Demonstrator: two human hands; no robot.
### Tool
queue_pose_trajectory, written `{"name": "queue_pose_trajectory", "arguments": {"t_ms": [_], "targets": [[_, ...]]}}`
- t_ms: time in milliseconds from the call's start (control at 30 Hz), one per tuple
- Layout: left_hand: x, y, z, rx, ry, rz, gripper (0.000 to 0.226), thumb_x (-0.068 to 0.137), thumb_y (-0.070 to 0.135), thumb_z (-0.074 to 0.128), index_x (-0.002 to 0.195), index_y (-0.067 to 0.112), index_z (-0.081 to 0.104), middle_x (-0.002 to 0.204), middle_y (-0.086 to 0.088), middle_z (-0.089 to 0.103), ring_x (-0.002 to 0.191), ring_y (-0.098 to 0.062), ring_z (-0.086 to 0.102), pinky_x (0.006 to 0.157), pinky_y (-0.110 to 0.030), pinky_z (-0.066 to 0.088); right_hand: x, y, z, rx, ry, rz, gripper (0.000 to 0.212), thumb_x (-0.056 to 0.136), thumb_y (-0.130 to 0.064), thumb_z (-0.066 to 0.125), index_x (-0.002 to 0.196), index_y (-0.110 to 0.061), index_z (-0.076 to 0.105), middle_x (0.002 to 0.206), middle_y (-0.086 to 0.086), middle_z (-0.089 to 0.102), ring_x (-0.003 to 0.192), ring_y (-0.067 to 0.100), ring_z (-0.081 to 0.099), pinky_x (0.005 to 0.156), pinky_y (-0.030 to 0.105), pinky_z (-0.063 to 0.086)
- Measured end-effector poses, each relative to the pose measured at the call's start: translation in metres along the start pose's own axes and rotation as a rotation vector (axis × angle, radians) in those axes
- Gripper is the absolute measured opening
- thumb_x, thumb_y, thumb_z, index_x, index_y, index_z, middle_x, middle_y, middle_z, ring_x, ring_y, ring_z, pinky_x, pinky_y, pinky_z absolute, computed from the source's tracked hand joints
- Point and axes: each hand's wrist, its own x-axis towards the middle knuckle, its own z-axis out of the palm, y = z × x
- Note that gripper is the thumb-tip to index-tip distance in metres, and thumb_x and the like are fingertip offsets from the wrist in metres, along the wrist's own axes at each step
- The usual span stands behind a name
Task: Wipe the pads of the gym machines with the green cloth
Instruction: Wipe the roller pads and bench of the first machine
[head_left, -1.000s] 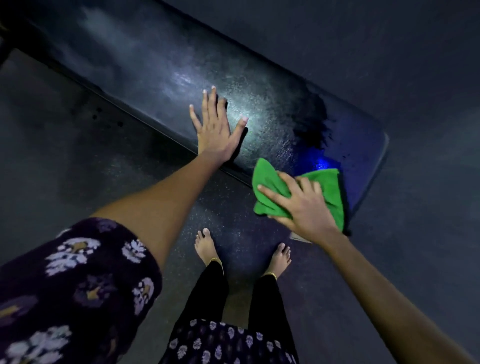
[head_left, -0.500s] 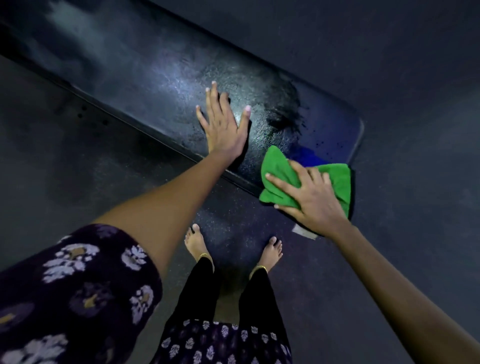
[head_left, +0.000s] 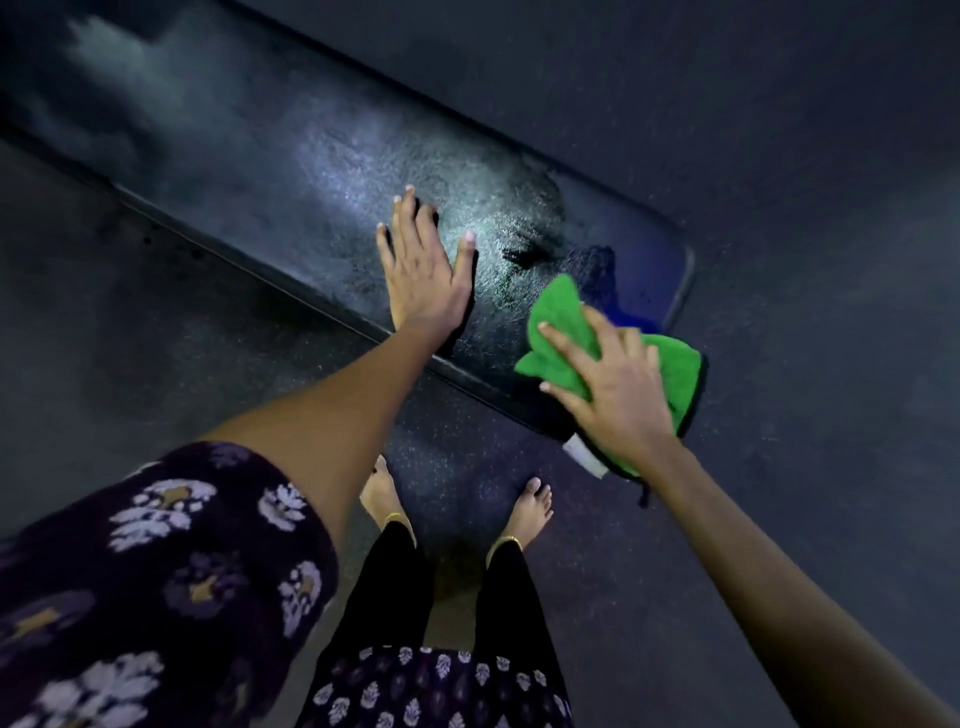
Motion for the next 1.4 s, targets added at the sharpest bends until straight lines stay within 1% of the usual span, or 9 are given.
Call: {"name": "queue_pose_trajectory", "arguments": {"t_ms": [200,367,433,567,667,733,933,1200,1400], "targets": [[0.002,-0.002,0.001,0.028,0.012,0.005,0.058,0.100,0.046,0.028,0.139,0.004,0.034,0.157,-0.011,0.015,0.146,-0.021,0.010,0.117,-0.039,-0.002,0.060,-0.001,-0.021,0.062,0.072,0.404,0.061,0.090,-0.055,0.048,0.146,-0.035,0.031,0.154,0.009,0.020,0.124,0.032,0.032,0.099,0.043,0.029],[0.002,-0.004,0.002,-0.009,0.044,0.004,0.056,0.099,0.044,0.033,0.136,0.003,0.038,0.155,-0.013,0.020,0.144,-0.023,0.015,0.117,-0.041,0.002,0.027,-0.015,-0.005,0.058,0.006,-0.003,0.059,0.088,-0.053,0.051,0.143,-0.036,0.037,0.150,0.011,0.032,0.114,0.035,0.043,0.089,0.048,0.038],[0.002,-0.003,0.002,-0.016,0.052,0.003,0.056,0.099,0.044,0.034,0.136,0.002,0.038,0.155,-0.013,0.021,0.144,-0.024,0.016,0.117,-0.042,0.002,0.001,0.004,-0.001,0.055,0.024,-0.040,0.058,0.086,-0.056,0.043,0.140,-0.035,0.041,0.144,0.013,0.040,0.103,0.035,0.048,0.082,0.046,0.042],[0.004,-0.002,0.004,0.003,0.057,0.010,0.057,0.099,0.045,0.032,0.136,0.002,0.038,0.155,-0.013,0.020,0.144,-0.023,0.015,0.118,-0.042,0.001,0.015,0.045,-0.015,0.149,0.121,0.341,0.062,0.087,-0.061,0.042,0.142,-0.034,0.039,0.148,0.015,0.032,0.117,0.038,0.040,0.094,0.050,0.035],[0.004,-0.004,0.005,0.010,0.066,0.016,0.058,0.097,0.046,0.030,0.135,0.003,0.039,0.154,-0.012,0.022,0.144,-0.023,0.016,0.117,-0.042,0.001,0.061,0.044,-0.027,0.111,0.113,0.461,0.060,0.089,-0.056,0.049,0.144,-0.035,0.035,0.154,0.009,0.022,0.127,0.035,0.031,0.102,0.045,0.027],[0.004,-0.003,0.007,0.016,0.073,0.010,0.058,0.097,0.046,0.030,0.134,0.004,0.041,0.154,-0.012,0.023,0.144,-0.022,0.016,0.117,-0.043,0.002,0.081,0.024,-0.029,0.080,0.065,0.406,0.060,0.090,-0.055,0.048,0.144,-0.036,0.033,0.155,0.007,0.020,0.129,0.033,0.029,0.102,0.043,0.026],[0.004,-0.002,0.008,-0.024,0.093,-0.015,0.057,0.096,0.043,0.028,0.133,0.003,0.043,0.153,-0.013,0.026,0.143,-0.024,0.019,0.117,-0.045,0.004,0.047,0.000,-0.018,0.045,-0.092,-0.134,0.060,0.089,-0.050,0.053,0.144,-0.039,0.032,0.155,0.004,0.023,0.124,0.029,0.034,0.095,0.040,0.029],[0.002,-0.003,0.006,-0.144,0.102,0.039,0.072,0.089,0.060,0.025,0.127,0.002,0.046,0.151,-0.015,0.027,0.141,-0.026,0.024,0.116,-0.052,0.003,0.114,0.008,-0.036,0.096,-0.010,0.274,0.058,0.090,-0.049,0.053,0.144,-0.036,0.034,0.155,0.004,0.019,0.130,0.030,0.027,0.104,0.044,0.025],[0.001,-0.003,0.005,-0.210,0.122,0.020,0.102,0.076,0.083,0.017,0.126,0.000,0.046,0.149,-0.018,0.028,0.138,-0.026,0.028,0.114,-0.052,0.005,0.110,-0.032,-0.022,0.042,-0.142,-0.059,0.062,0.089,-0.048,0.055,0.145,-0.037,0.032,0.156,0.004,0.018,0.133,0.031,0.025,0.103,0.048,0.027]]}}
